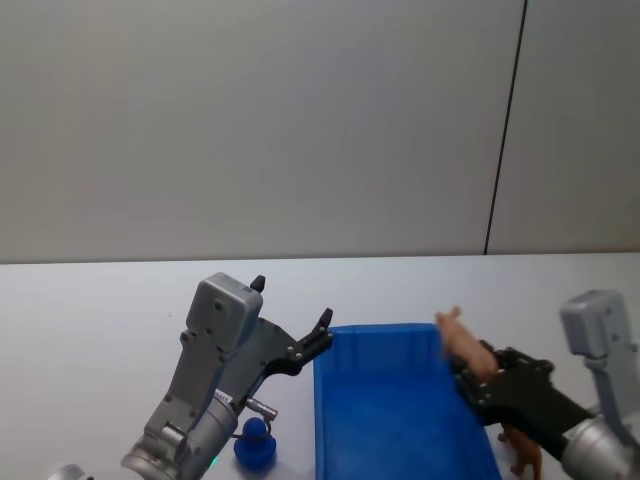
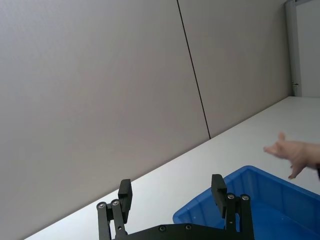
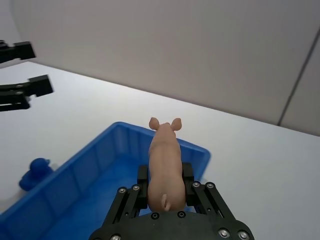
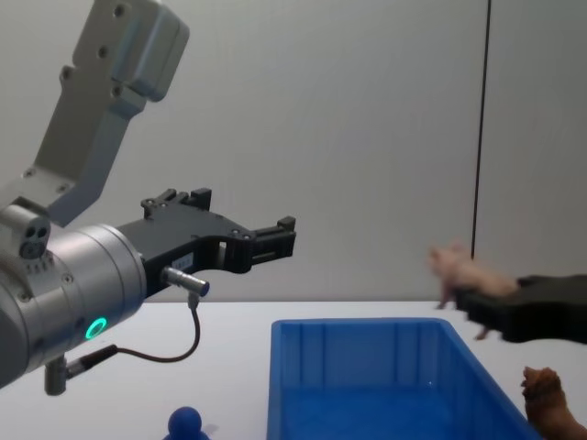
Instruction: Pick up the two dolls from the table and place them into the box.
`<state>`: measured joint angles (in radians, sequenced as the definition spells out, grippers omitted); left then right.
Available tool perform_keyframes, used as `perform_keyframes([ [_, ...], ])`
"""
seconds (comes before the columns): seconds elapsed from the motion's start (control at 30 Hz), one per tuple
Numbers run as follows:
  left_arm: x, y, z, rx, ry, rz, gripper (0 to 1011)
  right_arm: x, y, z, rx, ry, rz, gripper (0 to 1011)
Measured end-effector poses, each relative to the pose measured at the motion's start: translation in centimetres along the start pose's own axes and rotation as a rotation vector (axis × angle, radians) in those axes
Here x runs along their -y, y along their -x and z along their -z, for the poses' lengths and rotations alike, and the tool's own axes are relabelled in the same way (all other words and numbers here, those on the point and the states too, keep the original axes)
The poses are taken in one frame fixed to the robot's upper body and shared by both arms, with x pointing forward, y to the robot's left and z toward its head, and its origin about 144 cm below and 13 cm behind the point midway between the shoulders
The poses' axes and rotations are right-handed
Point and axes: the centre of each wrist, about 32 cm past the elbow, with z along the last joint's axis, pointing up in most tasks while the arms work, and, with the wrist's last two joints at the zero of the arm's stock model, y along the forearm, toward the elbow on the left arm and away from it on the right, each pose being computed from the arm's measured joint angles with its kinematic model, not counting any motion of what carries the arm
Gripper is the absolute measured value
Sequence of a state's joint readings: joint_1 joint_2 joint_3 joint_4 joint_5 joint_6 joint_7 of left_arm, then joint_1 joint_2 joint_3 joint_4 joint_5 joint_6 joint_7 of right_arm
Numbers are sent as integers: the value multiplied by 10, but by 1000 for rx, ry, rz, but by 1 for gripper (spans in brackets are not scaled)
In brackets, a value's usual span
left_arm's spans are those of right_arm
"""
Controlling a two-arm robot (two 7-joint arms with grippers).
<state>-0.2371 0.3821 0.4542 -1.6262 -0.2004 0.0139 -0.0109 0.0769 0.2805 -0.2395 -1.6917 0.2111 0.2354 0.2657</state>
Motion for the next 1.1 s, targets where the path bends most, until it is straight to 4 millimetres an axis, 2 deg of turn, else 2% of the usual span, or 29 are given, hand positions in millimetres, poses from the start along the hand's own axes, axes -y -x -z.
perform_keyframes([
  [0.17,0,0,0,0,0,0,1001,-15,6,0,-9,9,-70,411],
  [0.5,0,0,0,0,0,0,1001,-31,12,0,-16,18,-124,739],
  [0.83,0,0,0,0,0,0,1001,-28,14,1,-9,13,-79,1001],
  [1.1,0,0,0,0,0,0,1001,-16,13,2,-7,8,-13,1001],
])
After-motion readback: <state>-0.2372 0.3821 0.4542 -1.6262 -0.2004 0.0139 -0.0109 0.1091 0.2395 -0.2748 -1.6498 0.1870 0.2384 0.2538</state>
